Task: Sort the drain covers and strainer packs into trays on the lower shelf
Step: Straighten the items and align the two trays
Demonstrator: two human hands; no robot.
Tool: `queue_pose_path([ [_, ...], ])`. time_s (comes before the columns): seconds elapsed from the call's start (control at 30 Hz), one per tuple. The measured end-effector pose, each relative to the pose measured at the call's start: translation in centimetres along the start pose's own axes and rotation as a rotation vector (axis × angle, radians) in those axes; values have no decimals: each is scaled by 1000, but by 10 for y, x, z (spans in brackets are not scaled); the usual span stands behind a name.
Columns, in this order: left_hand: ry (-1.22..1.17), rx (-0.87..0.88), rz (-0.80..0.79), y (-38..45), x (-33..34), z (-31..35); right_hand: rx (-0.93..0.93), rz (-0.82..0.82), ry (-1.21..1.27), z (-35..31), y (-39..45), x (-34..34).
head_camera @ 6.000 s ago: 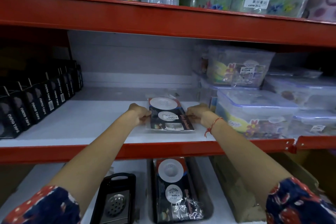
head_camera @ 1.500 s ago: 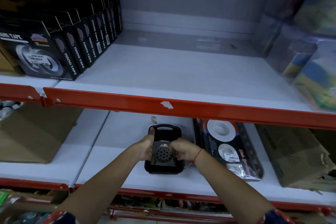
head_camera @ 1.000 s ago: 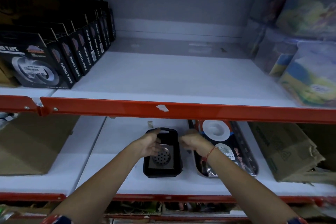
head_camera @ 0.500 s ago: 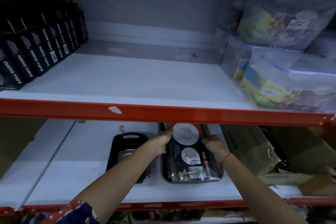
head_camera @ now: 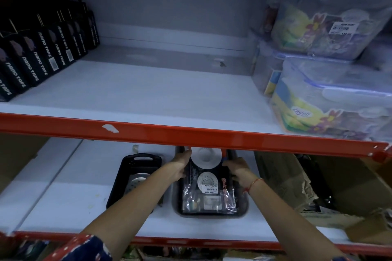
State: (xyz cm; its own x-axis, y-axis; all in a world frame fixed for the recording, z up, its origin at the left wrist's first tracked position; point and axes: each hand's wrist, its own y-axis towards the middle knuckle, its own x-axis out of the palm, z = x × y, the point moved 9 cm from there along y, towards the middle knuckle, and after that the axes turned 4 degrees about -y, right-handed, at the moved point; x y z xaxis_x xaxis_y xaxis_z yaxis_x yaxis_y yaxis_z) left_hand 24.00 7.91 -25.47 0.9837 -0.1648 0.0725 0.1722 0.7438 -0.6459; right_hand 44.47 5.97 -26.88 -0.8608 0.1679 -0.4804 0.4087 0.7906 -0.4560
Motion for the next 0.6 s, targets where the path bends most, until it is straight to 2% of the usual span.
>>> queue_pose_path([
  [0.13,63,185,47,-9,-18,7,-214,122,-247,-24,-11,-5],
  [0.17,129,261,78,-13,-27,8,-279,166,-249,-29,-19,-5],
  [0.23,440,455,172,-26,-46,12,-378,201,-174,-33,-41,0],
  [0.3,727,632,241,-45,-61,7,-478,149,-234,-33,-68,18],
  [0.37,871,708,269,-58,-78,-10,-581,-2,-334,-29,-92,49],
  [0.47,1036,691,258,-61,-105,-43,-647,-270,-505,-11,-123,97],
  [0.6,1354,408,41,-57,-118,-93,-653,-364,-743,14,-139,127],
])
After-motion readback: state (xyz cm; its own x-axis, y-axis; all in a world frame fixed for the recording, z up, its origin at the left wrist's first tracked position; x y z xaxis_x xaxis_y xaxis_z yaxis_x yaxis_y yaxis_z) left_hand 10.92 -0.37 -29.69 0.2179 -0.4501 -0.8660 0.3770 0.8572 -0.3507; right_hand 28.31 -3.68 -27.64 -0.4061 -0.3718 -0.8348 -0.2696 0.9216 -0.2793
